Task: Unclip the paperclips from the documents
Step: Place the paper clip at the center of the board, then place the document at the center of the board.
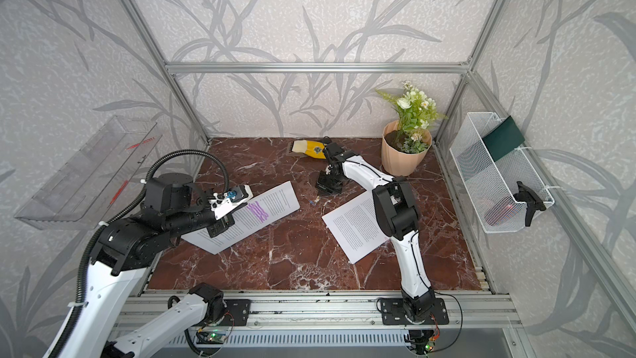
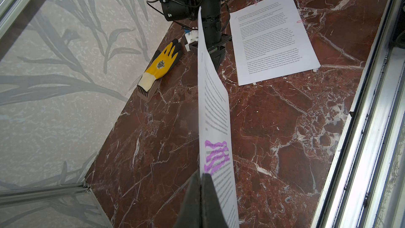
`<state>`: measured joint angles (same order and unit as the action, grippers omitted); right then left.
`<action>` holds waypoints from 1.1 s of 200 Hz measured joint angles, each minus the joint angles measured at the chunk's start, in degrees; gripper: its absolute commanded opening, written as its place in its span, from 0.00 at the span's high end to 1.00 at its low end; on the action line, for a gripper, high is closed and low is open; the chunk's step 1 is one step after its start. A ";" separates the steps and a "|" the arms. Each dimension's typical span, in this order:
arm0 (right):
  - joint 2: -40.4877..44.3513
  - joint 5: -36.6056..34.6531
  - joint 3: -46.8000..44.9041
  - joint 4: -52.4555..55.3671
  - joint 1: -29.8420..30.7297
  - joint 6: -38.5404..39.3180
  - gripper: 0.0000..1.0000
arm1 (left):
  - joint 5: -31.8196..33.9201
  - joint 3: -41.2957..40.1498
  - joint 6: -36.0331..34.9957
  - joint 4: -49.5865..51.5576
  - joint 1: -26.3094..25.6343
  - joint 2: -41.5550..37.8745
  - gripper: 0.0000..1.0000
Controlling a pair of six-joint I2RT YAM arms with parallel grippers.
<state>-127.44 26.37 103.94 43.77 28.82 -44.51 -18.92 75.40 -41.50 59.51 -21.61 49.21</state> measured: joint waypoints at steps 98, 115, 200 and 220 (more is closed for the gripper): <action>-6.16 -8.22 1.99 -7.41 1.40 1.03 0.62 | 0.96 -0.11 4.66 -2.36 -0.02 0.04 1.00; -5.60 -9.40 2.03 -7.78 1.60 1.53 0.50 | 3.15 -2.12 8.20 -4.76 -0.02 0.22 1.00; 6.93 -12.24 -1.05 -5.35 1.88 3.87 0.43 | 11.15 -18.16 33.88 -27.21 7.45 8.87 1.00; 11.85 -11.80 -2.03 -5.01 1.84 4.59 0.42 | 11.28 -18.23 38.95 -31.56 10.69 11.13 1.00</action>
<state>-115.59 14.57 101.91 38.76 30.65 -39.92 -7.64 57.17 -2.55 27.94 -10.92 60.34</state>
